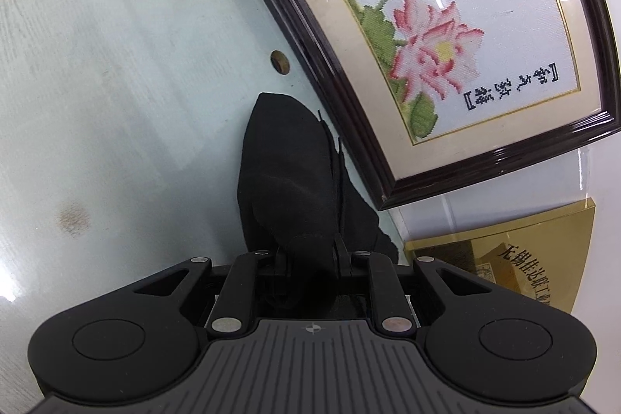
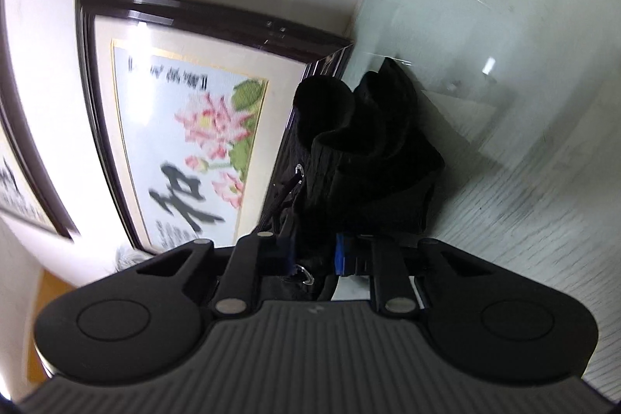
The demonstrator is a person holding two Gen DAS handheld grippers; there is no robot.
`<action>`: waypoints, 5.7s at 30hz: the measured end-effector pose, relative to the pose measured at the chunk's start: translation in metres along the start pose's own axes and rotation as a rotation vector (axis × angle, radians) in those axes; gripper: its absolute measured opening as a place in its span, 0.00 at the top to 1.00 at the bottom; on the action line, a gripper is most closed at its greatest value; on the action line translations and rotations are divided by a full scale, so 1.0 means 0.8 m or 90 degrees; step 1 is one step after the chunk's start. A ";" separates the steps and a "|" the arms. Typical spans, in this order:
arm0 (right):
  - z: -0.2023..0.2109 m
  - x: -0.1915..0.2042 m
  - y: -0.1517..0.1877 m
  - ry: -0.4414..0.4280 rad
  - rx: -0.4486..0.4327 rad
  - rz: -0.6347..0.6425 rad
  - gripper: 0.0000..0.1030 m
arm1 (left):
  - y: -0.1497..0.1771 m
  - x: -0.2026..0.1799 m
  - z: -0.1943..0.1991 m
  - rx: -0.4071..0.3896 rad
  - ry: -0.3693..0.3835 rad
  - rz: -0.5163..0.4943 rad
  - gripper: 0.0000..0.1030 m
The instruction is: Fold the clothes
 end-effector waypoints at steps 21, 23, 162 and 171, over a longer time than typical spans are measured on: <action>0.080 0.003 0.032 0.065 0.036 0.064 0.82 | 0.086 0.050 0.038 0.037 -0.011 -0.029 0.84; 0.090 -0.001 0.037 0.069 0.033 0.063 0.82 | 0.093 0.055 0.041 0.044 -0.010 -0.034 0.83; 0.339 0.112 0.041 0.007 -0.164 0.742 0.03 | 0.303 -0.235 0.113 -0.511 -0.215 -0.739 0.00; 0.324 0.134 0.051 -0.011 -0.173 0.746 0.02 | 0.286 -0.247 0.136 -0.561 -0.140 -0.768 0.00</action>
Point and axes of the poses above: each gripper's, at about its wrist camera, not at the fingertips, and z roughly against the way its jaws point, x to its left, y to its underside, the point moved 6 cm from there along -z, roughly the way its jaws point, and after that the axes turned 10 degrees about -z, right-handed, at the moved point
